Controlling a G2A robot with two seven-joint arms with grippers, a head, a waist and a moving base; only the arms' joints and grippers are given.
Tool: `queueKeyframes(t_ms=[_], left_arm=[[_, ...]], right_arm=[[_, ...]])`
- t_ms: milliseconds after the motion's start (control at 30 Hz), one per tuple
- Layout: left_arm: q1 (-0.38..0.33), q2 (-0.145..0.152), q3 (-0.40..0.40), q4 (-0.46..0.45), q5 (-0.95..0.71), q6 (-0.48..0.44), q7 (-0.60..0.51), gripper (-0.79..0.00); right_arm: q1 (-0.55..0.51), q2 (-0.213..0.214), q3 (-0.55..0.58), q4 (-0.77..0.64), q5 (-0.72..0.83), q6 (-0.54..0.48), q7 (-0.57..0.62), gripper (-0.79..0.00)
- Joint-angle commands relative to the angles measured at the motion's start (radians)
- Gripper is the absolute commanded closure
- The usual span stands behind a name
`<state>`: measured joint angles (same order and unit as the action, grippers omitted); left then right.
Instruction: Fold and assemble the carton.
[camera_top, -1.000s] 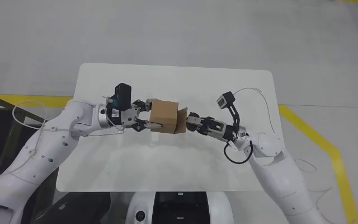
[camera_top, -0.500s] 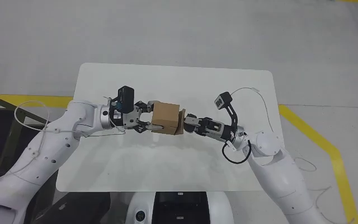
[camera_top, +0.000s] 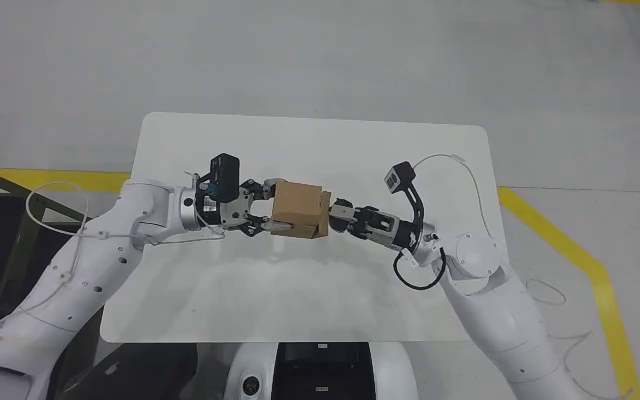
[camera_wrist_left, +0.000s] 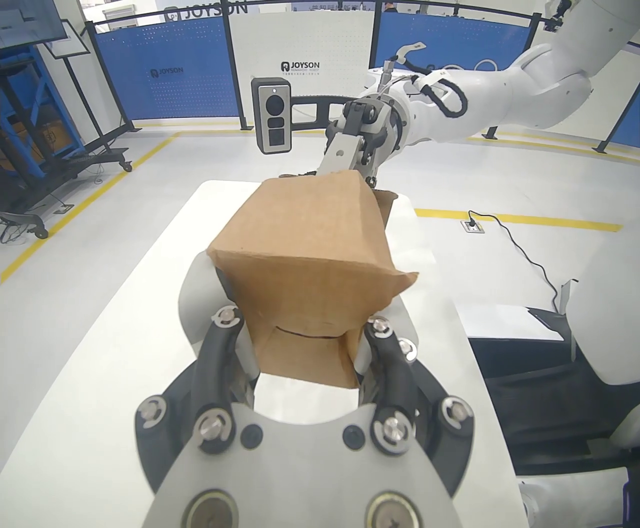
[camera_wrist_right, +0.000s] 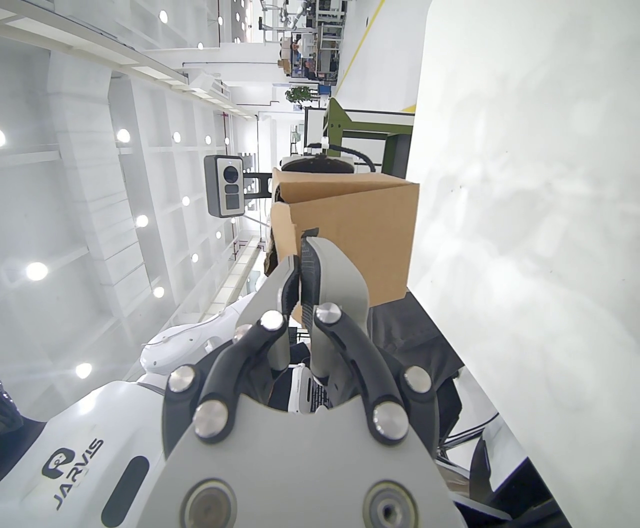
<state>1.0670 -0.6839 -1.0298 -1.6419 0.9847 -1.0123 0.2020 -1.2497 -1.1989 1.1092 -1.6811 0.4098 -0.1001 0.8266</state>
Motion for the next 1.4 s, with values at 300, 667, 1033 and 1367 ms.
queueKeyframes(t_ms=[300, 667, 1033, 1367], left_arm=[[0.014, -0.009, -0.020, -0.003, 0.011, 0.000, -0.005, -0.311], [0.027, -0.016, -0.031, -0.012, 0.022, 0.000, -0.009, -0.311], [0.033, -0.020, -0.037, -0.013, 0.025, 0.000, -0.005, -0.314], [0.036, -0.023, -0.041, -0.013, 0.024, 0.000, -0.005, -0.311]], right_arm=[[-0.009, 0.003, 0.000, -0.017, -0.008, 0.007, 0.010, -0.028], [-0.010, 0.005, 0.002, -0.021, -0.031, 0.026, -0.017, 0.000], [-0.015, 0.007, 0.004, -0.032, -0.043, 0.036, -0.042, 0.000], [-0.029, 0.010, 0.026, -0.029, 0.030, 0.003, -0.004, -0.268]])
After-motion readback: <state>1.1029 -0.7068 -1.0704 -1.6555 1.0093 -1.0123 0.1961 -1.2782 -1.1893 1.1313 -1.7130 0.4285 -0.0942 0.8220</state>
